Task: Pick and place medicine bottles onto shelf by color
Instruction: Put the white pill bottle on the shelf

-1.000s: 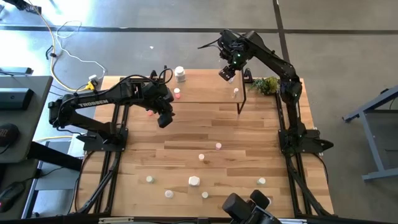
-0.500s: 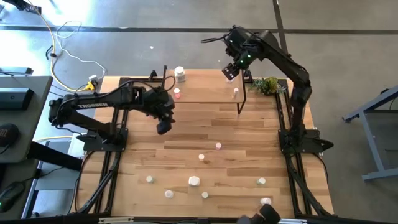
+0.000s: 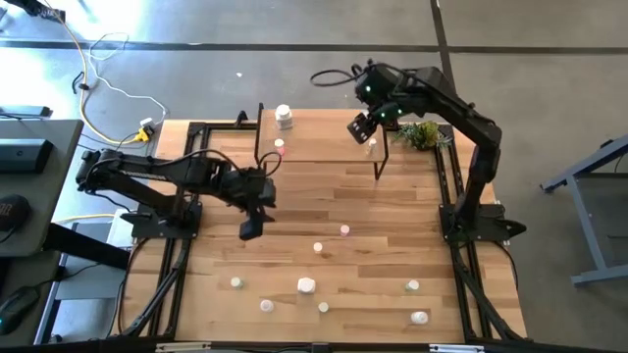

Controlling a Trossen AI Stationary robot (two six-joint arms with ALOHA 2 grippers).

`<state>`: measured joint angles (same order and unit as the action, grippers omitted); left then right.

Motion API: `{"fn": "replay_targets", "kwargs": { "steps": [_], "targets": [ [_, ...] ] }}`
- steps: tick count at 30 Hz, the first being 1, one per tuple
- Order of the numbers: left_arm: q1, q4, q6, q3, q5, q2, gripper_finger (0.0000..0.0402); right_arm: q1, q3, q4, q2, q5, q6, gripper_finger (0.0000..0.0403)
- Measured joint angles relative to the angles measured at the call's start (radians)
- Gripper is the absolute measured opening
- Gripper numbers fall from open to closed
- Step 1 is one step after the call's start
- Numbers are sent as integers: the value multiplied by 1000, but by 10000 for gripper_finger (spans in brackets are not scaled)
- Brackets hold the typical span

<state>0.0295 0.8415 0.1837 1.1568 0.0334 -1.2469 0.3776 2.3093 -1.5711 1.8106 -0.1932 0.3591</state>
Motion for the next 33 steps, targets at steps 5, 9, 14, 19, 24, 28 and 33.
{"fn": "replay_targets", "kwargs": {
  "steps": [5,9,14,19,24,28,33],
  "targets": [
    [-59,-41,0,0,0,0,186,-104,0,0,-6,-13,76,209],
    [-94,-56,37,0,27,0,186,-188,0,0,-6,-14,125,209],
    [-121,-58,49,0,100,0,186,-305,0,0,-6,-64,139,209],
    [-146,-87,90,0,106,0,199,-438,0,0,-6,-160,187,209],
    [-166,-113,125,0,104,0,234,-557,0,0,-6,-282,278,209],
    [-190,-160,81,0,85,-12,265,-642,0,0,-6,-385,362,209],
    [-230,-288,49,0,78,-21,277,-729,0,0,-6,-477,449,209]
  ]
}}
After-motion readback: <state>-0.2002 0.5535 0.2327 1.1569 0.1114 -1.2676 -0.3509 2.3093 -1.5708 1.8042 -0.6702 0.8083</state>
